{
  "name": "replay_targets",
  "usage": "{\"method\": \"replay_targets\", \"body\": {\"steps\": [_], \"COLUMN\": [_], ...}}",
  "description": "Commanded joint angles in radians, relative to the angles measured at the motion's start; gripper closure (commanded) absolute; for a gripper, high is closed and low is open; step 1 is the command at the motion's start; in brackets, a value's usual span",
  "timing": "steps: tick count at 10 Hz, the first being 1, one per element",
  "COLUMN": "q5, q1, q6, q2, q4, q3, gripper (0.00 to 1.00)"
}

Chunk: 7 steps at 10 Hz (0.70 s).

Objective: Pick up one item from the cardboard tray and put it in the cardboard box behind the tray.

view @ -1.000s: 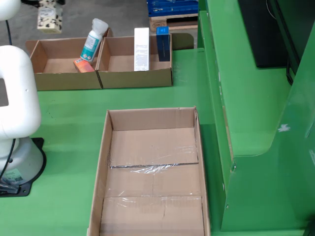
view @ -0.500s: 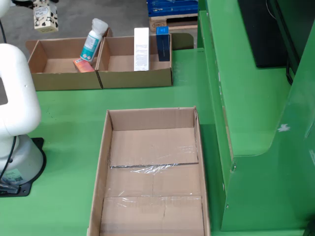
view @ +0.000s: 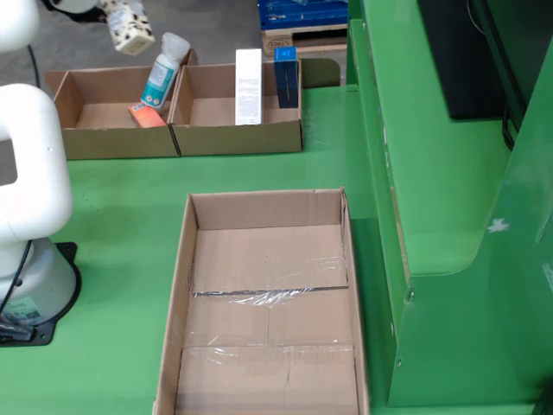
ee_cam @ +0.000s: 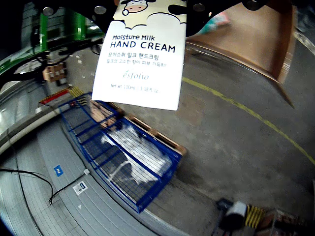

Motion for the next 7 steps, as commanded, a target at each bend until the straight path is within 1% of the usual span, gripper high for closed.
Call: {"method": "replay_targets", "body": {"steps": [1, 2, 3, 4, 5, 6, 7], "q5": [-0.101, -0.041, 0.064, 0.064, 0.232, 0.232, 0.587], "q1": [-0.083, -0.098, -0.119, -0.119, -0.172, -0.172, -0.274], "q6": [-0.058, 0.026, 0.108, 0.108, 0.197, 0.197, 0.328], "q2": [-0.100, -0.047, 0.004, 0.004, 0.035, 0.035, 0.086], "q4": [0.345, 0.148, -0.001, -0.001, -0.075, -0.075, -0.241], "q3": [0.028, 0.028, 0.028, 0.028, 0.028, 0.028, 0.028], "gripper": [1.00, 1.00, 1.00, 1.00, 1.00, 1.00, 1.00]}}
